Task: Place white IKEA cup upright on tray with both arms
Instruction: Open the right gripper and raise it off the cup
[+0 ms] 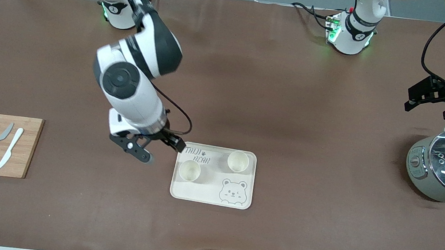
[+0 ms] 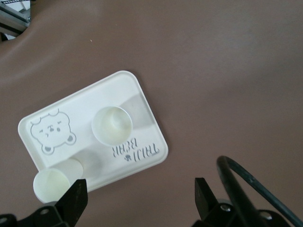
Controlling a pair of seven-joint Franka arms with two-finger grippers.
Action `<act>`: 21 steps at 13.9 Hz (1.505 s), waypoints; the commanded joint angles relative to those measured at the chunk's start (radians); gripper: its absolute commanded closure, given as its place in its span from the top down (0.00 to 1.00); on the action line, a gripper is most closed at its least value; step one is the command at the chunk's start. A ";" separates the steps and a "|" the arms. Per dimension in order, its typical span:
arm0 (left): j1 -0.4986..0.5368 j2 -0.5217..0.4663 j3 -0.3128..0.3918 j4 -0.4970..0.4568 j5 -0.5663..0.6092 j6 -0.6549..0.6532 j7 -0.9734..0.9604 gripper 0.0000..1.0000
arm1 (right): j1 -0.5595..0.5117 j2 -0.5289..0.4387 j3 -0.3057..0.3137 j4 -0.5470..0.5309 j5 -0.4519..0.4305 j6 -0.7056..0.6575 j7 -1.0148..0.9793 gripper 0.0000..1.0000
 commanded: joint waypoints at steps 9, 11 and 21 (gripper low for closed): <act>0.004 -0.001 -0.001 0.007 0.002 -0.001 0.034 1.00 | -0.388 -0.279 0.004 -0.028 0.033 -0.355 -0.777 1.00; 0.005 -0.001 -0.001 0.007 0.008 -0.001 0.065 1.00 | -0.416 -0.325 -0.004 -0.029 0.013 -0.367 -0.829 1.00; 0.007 -0.001 -0.001 0.007 0.008 -0.001 0.068 1.00 | -0.519 -0.480 0.001 -0.253 -0.030 -0.274 -0.885 1.00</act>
